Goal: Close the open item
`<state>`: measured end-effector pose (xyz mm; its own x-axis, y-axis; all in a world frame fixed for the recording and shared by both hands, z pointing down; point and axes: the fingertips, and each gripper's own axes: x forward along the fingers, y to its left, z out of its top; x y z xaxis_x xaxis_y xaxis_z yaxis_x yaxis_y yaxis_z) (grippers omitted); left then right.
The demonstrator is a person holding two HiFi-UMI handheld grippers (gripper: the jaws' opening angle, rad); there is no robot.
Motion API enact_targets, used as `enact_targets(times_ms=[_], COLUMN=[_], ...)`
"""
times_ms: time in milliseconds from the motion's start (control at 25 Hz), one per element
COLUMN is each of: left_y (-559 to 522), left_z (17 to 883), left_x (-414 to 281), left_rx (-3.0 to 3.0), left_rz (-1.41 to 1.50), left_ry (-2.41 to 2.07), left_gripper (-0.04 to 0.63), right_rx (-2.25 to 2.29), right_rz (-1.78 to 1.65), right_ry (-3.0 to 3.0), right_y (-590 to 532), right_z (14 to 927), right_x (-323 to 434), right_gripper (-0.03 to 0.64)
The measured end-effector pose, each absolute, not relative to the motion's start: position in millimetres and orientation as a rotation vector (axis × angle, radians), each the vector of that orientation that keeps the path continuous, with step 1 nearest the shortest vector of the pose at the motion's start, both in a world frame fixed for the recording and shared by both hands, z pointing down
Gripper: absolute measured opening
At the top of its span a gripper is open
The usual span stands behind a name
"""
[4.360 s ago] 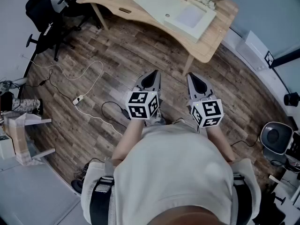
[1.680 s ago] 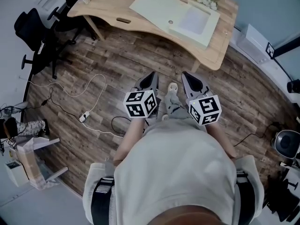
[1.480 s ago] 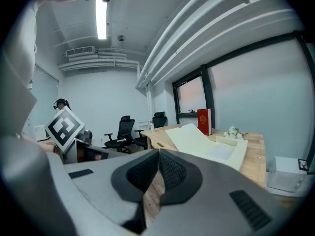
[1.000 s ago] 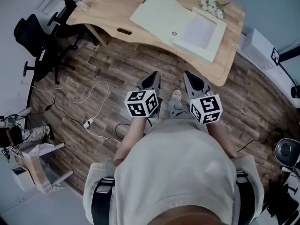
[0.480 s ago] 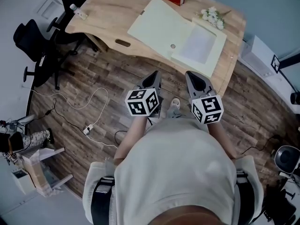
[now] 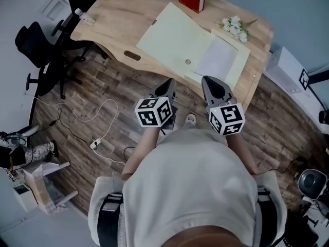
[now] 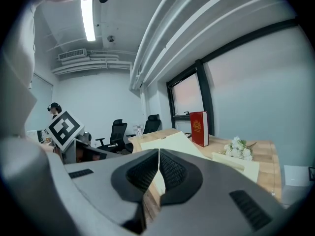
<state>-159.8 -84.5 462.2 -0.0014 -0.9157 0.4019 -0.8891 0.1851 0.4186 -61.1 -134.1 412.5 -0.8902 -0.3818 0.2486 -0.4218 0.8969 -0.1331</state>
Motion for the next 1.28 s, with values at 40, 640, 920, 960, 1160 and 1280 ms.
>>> enact_targets(times_ms=[40,640,920,960,1160,1280], left_y=[-89.7,-144.7,-146.7,-146.9,-150.4,-154.3], left_z=[462.0,471.0,469.5,469.4,469.4,466.6], left_x=[-162.5,-191.7,-213.3,-216.8,-232.7,-245.2], left_rx=[1.691,1.667,1.641,1.638,1.642,1.659], left_rz=[-0.062,-0.079,-0.053,-0.048,-0.021,0.015], left_ry=[-1.875,-1.903,-1.951,-1.957,-1.970,-1.974], left_gripper=[0.020,0.020,0.020,0.020,0.020,0.020], right_rx=[0.611,0.588,0.603,0.604,0.614,0.622], right_rz=[0.270,0.250,0.263,0.266,0.263,0.265], right_ry=[-2.844,-2.832,-2.840,-2.842,-2.834,-2.825], right_y=[-139.6,-196.6,-202.3,-202.1,-200.5,-200.4], right_z=[413.6,425.5,424.7,424.3,427.6,430.6], right_x=[-62.7,-75.6,-72.1,-72.1,-70.8,-70.4], right_gripper=[0.020,0.020,0.020,0.020,0.020,0.020])
